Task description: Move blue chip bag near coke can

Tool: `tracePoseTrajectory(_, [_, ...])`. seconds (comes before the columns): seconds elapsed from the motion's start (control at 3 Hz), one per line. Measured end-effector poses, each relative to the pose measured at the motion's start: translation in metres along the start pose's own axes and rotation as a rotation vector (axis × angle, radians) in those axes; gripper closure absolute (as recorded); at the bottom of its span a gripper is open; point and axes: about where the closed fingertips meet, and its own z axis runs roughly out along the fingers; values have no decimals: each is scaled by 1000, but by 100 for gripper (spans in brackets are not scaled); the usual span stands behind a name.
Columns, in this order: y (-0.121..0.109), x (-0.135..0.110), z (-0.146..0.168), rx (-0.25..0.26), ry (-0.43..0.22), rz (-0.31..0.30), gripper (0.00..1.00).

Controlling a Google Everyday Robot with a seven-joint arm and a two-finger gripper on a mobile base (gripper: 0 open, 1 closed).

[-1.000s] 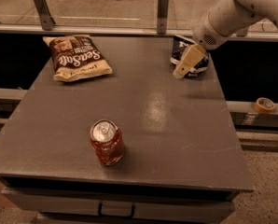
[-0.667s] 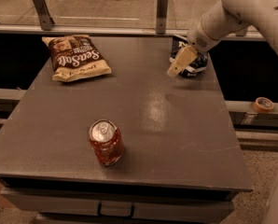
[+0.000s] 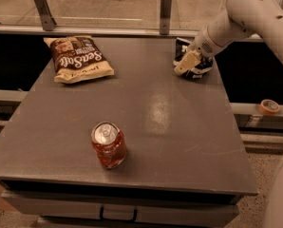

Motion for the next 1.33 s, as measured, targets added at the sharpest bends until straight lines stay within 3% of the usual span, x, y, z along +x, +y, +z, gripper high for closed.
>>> tracePoseTrajectory(0.33, [5,0,-1,-7,-10,0,65])
tracePoseTrajectory(0.67, [20,-27,-17,-38,-71,-50,88])
tracePoseTrajectory(1.0, [49,-68,-47,-102,-177,-147,100])
tracePoseTrajectory(1.33, [105,-103,-84,-235,-295,-262,100])
